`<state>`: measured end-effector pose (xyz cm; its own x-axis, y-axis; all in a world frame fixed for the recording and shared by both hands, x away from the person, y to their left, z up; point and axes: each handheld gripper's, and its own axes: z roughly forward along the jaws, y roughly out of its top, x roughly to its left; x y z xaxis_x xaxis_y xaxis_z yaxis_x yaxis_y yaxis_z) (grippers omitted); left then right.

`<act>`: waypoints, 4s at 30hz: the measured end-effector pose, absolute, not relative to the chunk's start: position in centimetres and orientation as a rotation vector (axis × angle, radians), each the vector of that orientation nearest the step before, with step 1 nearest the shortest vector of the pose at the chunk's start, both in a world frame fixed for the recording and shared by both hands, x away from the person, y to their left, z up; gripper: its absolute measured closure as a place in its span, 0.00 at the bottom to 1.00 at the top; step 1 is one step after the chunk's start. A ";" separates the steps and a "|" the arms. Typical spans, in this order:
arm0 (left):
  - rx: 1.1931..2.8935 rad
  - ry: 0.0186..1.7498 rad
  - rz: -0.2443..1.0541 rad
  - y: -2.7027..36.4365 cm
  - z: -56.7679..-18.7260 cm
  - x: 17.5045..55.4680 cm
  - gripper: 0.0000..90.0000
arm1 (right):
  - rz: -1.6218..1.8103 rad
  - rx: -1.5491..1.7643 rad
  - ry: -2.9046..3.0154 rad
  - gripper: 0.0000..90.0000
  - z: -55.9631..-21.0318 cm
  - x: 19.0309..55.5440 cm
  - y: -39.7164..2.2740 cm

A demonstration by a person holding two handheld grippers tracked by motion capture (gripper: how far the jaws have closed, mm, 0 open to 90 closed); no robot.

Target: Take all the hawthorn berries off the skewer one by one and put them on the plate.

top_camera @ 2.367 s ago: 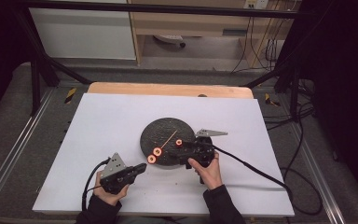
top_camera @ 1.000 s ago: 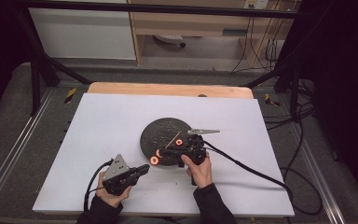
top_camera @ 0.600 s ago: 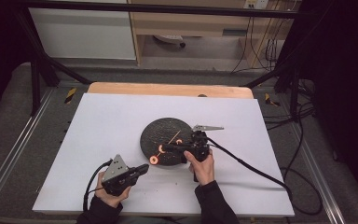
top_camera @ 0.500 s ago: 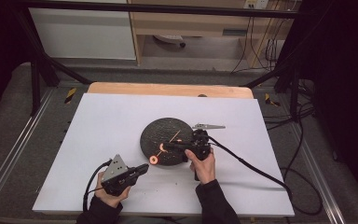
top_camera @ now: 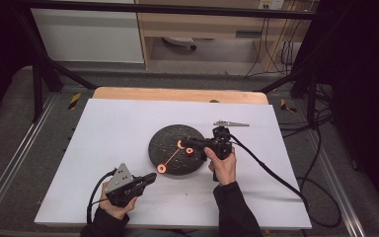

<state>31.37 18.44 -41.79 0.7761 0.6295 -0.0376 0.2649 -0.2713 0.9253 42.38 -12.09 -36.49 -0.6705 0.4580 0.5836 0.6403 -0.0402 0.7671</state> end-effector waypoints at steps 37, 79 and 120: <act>1.855 0.752 0.405 19.2 -42.1 32.0 0.98 | -1.542 -1.595 -2.231 0.81 -44.5 48.3 -11.4; 1.893 0.761 0.410 18.4 -42.5 32.0 0.98 | -1.736 -1.184 -2.293 0.09 -41.0 38.3 -9.8; 1.867 0.731 0.414 18.2 -42.2 31.6 0.98 | -1.674 -1.081 -2.051 0.76 -42.0 38.9 -6.3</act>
